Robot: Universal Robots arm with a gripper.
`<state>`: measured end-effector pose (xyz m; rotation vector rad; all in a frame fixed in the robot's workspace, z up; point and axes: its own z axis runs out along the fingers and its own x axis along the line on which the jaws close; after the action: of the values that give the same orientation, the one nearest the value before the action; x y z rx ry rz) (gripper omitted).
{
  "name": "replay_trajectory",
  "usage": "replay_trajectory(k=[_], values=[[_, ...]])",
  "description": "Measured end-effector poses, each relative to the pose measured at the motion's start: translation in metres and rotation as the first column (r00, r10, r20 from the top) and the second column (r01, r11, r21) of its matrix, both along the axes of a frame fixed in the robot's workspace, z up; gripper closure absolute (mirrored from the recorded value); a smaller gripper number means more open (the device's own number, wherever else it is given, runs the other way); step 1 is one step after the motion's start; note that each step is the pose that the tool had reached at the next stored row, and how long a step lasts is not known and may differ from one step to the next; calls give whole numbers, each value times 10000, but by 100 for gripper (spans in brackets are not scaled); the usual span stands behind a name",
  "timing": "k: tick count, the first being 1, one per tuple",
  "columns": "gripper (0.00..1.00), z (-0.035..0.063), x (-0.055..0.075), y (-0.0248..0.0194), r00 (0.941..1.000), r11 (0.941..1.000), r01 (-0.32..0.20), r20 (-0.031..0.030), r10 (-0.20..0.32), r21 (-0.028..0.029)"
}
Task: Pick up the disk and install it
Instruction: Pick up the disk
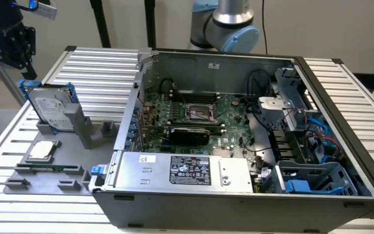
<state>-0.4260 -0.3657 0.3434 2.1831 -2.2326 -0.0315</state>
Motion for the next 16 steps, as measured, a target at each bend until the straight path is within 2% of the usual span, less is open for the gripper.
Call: replay_trajectory(k=[2, 3, 12, 16], values=[[100, 0, 0, 0, 9999, 9999, -132, 2, 132, -1], [0, 0, 0, 1, 9999, 9999, -161, 6, 161, -1], [0, 0, 0, -2, 9997, 9997, -246, 14, 246, -1], [0, -53, 0, -6, 9997, 9997, -246, 15, 246, -2]])
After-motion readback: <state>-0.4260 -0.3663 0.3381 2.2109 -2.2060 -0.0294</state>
